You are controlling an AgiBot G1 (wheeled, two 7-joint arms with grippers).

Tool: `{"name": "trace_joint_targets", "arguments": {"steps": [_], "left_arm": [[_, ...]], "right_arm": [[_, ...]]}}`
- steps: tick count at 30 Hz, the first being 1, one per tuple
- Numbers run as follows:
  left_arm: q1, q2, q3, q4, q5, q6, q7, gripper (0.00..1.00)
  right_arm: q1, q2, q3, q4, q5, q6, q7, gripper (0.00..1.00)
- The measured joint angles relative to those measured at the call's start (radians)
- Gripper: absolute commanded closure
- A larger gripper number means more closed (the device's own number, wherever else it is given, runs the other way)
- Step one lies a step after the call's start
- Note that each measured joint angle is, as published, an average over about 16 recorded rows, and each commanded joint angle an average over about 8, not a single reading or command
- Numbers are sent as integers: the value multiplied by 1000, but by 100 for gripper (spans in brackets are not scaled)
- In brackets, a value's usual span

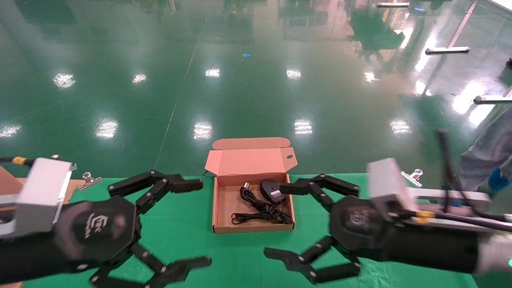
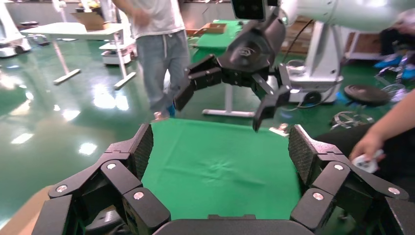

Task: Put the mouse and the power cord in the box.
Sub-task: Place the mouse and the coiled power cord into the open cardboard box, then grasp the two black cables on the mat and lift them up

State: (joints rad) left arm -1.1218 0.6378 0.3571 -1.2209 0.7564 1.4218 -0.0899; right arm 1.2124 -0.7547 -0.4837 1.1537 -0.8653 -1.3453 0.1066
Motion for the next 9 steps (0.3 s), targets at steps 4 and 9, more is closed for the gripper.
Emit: {"name": "trace_joint_targets", "arguments": {"steps": [4, 9], "left_arm": [[18, -10, -30, -24, -10, 29, -38, 0], [34, -19, -56, -45, -19, 53, -70, 0]], "right_arm": [[-36, 37, 53, 34, 35, -39, 21, 0], [-66, 68, 97, 62, 64, -72, 39, 0]]}}
